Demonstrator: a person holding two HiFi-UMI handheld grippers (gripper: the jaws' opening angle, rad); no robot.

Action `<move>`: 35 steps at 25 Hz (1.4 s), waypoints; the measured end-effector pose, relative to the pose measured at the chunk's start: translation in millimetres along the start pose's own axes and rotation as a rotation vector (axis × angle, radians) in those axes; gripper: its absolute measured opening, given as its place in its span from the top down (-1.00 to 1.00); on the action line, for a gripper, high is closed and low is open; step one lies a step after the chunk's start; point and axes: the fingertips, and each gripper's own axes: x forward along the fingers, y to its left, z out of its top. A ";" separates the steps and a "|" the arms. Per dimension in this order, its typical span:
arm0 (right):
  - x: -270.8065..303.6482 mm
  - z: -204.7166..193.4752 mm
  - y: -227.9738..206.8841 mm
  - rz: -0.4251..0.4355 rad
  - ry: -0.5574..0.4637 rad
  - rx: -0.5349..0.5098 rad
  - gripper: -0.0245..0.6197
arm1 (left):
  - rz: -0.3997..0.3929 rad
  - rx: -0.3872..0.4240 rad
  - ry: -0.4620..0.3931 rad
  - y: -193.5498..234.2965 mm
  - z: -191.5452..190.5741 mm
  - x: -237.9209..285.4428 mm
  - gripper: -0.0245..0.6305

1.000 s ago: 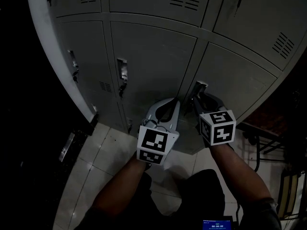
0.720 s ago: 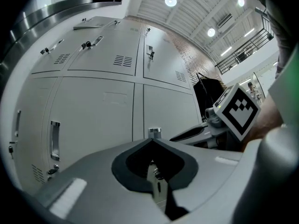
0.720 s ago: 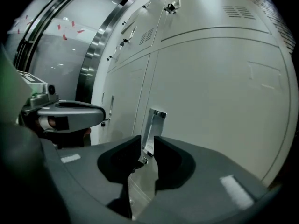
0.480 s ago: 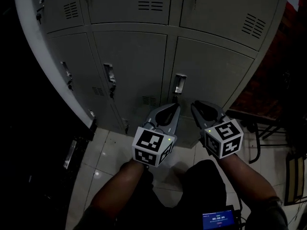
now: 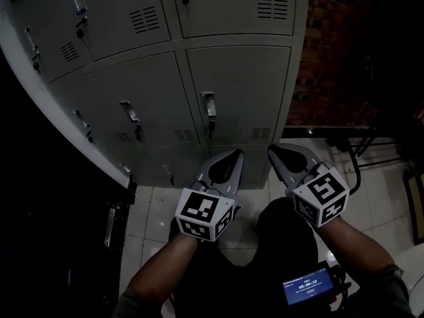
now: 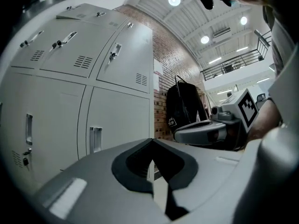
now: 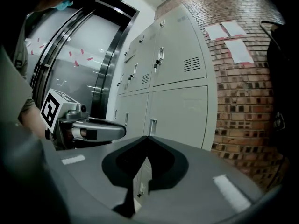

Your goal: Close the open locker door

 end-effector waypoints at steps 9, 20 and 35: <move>-86.0 -28.7 8.0 0.027 0.024 0.074 0.90 | -0.099 0.013 0.033 -79.9 -4.7 -17.0 0.91; -126.7 -52.7 35.7 0.100 0.030 0.102 0.90 | -0.104 0.058 0.021 -111.4 -17.8 -38.6 0.91; -130.9 -57.1 39.7 0.101 0.029 0.107 0.90 | -0.126 0.055 0.023 -118.3 -22.5 -39.3 0.91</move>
